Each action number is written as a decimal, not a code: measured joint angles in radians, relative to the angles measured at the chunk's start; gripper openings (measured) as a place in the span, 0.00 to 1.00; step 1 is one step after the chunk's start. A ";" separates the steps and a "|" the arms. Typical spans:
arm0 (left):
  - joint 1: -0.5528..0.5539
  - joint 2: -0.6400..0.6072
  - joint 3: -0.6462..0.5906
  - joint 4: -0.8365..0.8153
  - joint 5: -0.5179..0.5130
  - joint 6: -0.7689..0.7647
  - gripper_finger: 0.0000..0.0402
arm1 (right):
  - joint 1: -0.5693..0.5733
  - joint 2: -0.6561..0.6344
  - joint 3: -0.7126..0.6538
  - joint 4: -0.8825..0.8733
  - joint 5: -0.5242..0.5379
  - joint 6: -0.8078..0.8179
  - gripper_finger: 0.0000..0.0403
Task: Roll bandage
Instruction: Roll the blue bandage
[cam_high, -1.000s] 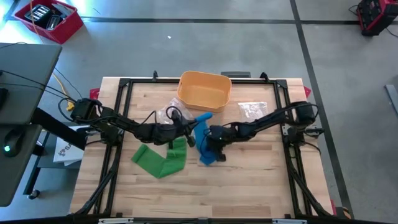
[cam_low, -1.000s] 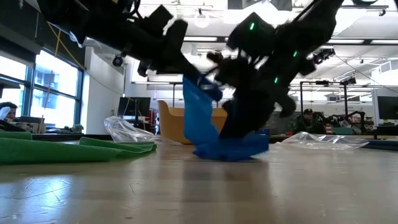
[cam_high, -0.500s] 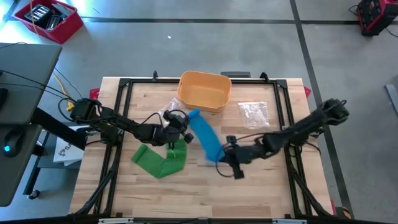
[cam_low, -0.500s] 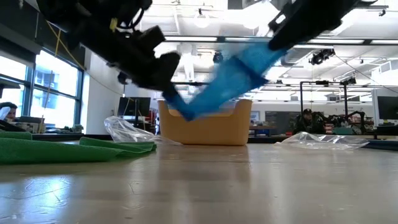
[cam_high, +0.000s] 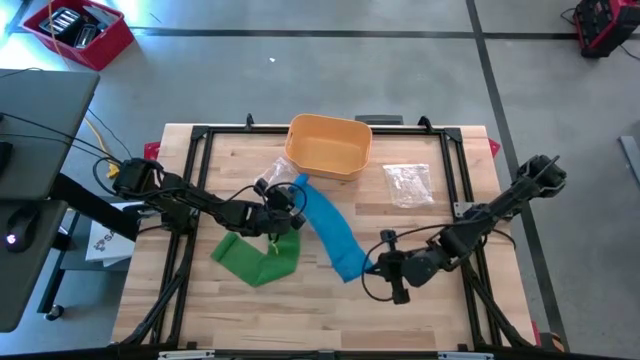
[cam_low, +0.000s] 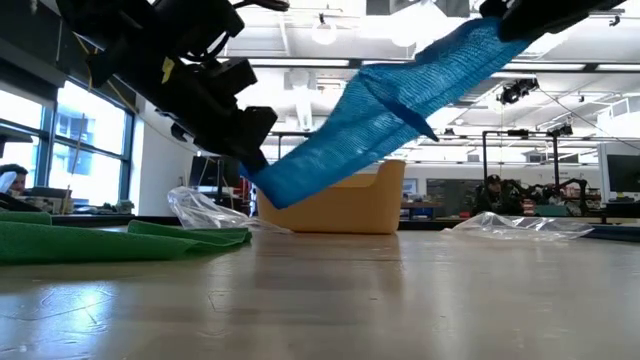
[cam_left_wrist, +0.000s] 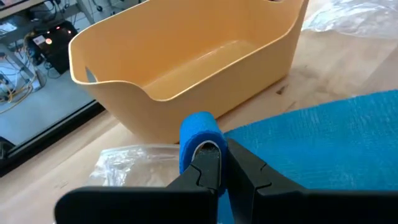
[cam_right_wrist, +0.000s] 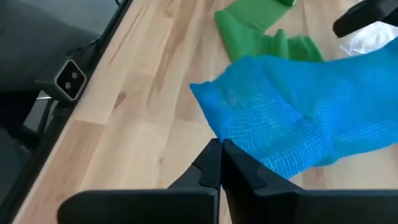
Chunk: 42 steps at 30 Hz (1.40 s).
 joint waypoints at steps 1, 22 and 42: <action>0.000 0.000 0.000 0.001 0.000 0.001 0.02 | 0.001 0.003 0.000 0.001 -0.009 0.000 0.00; -0.029 -0.001 0.000 0.469 0.287 0.483 0.02 | -0.295 0.184 -0.223 0.233 -0.086 -0.169 0.10; -0.038 -0.004 0.000 0.469 0.289 0.465 0.02 | -0.229 0.241 -0.052 -0.038 -0.234 -0.573 0.44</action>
